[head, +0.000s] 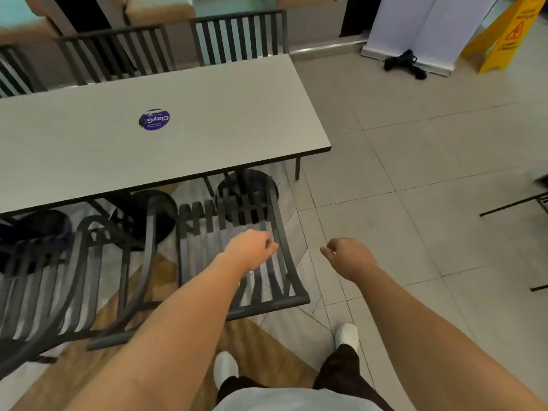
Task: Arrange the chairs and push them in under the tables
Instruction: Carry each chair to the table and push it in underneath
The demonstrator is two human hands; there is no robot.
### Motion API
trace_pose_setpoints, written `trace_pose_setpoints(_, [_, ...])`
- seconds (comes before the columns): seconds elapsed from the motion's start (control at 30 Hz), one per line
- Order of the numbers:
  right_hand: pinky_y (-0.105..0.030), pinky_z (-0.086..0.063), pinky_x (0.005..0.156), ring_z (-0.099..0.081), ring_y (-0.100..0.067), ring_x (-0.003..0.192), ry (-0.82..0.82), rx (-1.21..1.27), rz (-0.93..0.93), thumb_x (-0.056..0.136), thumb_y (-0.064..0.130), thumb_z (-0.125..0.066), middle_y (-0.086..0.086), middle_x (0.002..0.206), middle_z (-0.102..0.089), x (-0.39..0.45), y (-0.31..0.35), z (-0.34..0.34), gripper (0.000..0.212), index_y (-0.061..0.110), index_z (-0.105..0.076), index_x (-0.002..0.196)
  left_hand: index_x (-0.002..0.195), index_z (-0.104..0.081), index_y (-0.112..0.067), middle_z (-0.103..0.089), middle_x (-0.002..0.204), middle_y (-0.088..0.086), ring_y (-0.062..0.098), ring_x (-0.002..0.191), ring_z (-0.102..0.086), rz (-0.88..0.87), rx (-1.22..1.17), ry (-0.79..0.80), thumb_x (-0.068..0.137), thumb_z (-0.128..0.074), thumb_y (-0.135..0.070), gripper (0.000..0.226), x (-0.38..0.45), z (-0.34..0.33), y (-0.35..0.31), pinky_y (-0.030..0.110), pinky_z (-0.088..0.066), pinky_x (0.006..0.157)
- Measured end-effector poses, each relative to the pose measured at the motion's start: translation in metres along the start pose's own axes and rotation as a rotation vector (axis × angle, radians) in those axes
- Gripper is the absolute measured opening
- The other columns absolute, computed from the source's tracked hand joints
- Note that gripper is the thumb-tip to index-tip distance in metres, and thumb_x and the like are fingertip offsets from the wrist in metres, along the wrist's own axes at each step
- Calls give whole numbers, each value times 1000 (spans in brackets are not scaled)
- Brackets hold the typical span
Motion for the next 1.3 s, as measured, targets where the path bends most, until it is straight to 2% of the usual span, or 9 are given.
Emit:
trace_pose_setpoints(0.17, [-35, -51, 79, -63, -24, 98, 55, -58, 39, 104, 50, -40, -2, 111, -69, 29, -94, 56, 43, 19, -66, 119, 124, -65, -18, -69, 104, 2, 19, 91, -65, 76, -60, -29, 107, -45, -45, 38, 53, 4, -93, 36, -56, 84])
trace_pose_setpoints(0.33, [-39, -54, 86, -62, -25, 100, 50, -101, 27, 104, 48, -42, -4, 113, -69, 68, -175, 122, 41, 18, -66, 117, 126, -63, -18, -69, 108, 3, 17, 92, -64, 65, -104, -92, 107, -45, -45, 38, 103, 28, -180, 34, -54, 85])
trace_pose_setpoints(0.47, [-36, -51, 81, -62, -26, 101, 31, -114, 24, 104, 47, -42, -4, 112, -69, 111, -210, 165, 40, 18, -66, 117, 125, -65, -17, -70, 109, 4, 20, 93, -65, 61, -100, -121, 107, -44, -47, 41, 150, 53, -217, 39, -56, 87])
trace_pose_setpoints(0.53, [-36, -51, 81, -62, -26, 100, 19, -111, 28, 104, 47, -42, -4, 111, -69, 134, -219, 183, 40, 18, -66, 116, 124, -66, -16, -71, 110, 5, 22, 95, -66, 63, -99, -138, 106, -45, -47, 41, 175, 68, -228, 43, -57, 88])
trace_pose_setpoints(0.67, [-39, -53, 83, -62, -27, 100, 26, -106, 44, 103, 47, -43, -5, 110, -70, 187, -227, 214, 39, 18, -66, 116, 120, -67, -17, -71, 108, 4, 20, 92, -66, 62, -97, -150, 106, -45, -47, 40, 234, 100, -243, 37, -55, 82])
trace_pose_setpoints(0.83, [-36, -50, 82, -61, -27, 105, -2, -120, 49, 104, 49, -42, -6, 116, -68, 277, -234, 269, 42, 19, -64, 124, 120, -67, -17, -70, 107, 4, 22, 95, -65, 58, -100, -169, 106, -44, -49, 41, 329, 150, -251, 37, -54, 83])
trace_pose_setpoints(0.93, [-36, -50, 82, -61, -26, 106, 0, -119, 21, 104, 49, -42, -4, 116, -68, 338, -235, 304, 42, 21, -63, 126, 119, -67, -17, -68, 101, 3, 22, 90, -64, 56, -101, -176, 106, -43, -48, 42, 388, 190, -252, 39, -56, 84])
trace_pose_setpoints(1.13, [-39, -52, 88, -60, -24, 108, -47, -44, 49, 103, 51, -43, -2, 120, -67, 458, -214, 383, 44, 21, -62, 129, 123, -67, -16, -71, 104, 4, 22, 92, -67, 72, -113, -181, 106, -44, -47, 42, 493, 278, -238, 43, -58, 89])
trace_pose_setpoints(1.3, [-38, -50, 88, -60, -25, 112, -34, -70, 110, 103, 49, -42, -2, 125, -66, 551, -211, 423, 44, 21, -61, 131, 124, -67, -18, -71, 103, 4, 21, 90, -67, 109, -127, -163, 106, -44, -47, 42, 571, 325, -234, 43, -59, 88])
Point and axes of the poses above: each hand's wrist, its own x-axis towards the middle knuckle, its own z-axis out of the back of the hand, y = z × x, the point moved 7 cm from there along x, towards the middle knuckle
